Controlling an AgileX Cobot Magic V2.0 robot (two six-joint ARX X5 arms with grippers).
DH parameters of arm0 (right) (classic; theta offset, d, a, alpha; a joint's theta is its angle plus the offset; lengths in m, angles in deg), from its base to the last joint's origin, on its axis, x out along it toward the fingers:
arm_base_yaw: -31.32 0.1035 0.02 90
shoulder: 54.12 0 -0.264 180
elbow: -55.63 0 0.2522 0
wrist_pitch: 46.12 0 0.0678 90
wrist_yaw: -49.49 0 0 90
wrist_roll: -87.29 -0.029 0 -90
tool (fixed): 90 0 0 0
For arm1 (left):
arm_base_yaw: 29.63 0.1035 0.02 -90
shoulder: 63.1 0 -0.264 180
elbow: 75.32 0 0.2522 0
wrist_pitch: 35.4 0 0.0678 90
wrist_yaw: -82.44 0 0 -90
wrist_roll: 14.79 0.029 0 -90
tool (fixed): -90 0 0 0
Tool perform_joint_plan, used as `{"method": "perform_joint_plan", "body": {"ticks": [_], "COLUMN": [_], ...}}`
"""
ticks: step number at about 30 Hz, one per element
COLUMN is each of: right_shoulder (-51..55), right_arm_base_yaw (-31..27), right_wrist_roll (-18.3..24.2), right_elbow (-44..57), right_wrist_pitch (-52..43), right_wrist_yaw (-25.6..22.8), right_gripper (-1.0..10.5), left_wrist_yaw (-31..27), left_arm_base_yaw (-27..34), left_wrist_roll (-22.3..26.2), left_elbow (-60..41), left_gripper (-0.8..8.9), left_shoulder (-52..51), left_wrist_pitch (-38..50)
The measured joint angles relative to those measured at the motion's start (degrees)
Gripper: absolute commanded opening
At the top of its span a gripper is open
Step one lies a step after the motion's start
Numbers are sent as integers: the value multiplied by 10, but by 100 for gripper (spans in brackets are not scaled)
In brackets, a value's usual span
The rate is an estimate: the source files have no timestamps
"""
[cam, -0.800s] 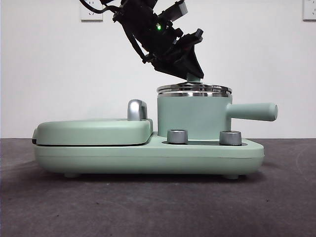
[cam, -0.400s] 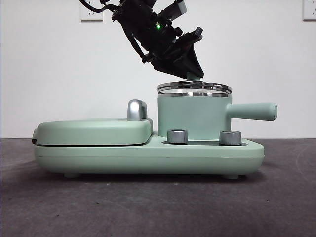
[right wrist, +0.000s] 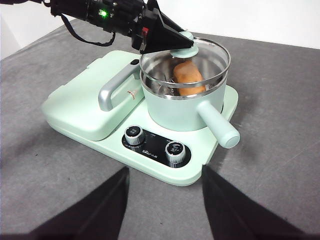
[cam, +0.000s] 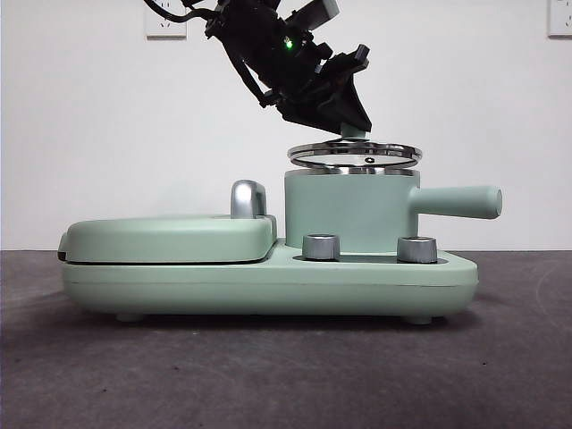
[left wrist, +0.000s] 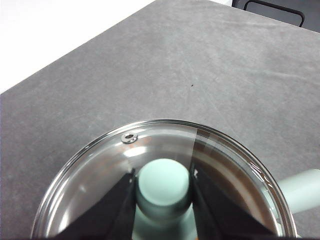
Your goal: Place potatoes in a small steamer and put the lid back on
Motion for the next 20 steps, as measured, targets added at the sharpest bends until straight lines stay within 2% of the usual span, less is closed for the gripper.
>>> {"method": "perform_joint_plan", "body": {"ticks": [20], "right_shoulder": [0], "right_arm_base_yaw": [0], "right_wrist_roll": [0], "right_elbow": [0], "right_wrist_pitch": [0], "right_wrist_yaw": [0], "right_gripper": [222], "left_wrist_yaw": [0], "left_arm_base_yaw": [0], "left_wrist_roll": [9], "left_elbow": [-22], "left_gripper": [10], "left_shoulder": [0], "left_wrist_pitch": [8]}}
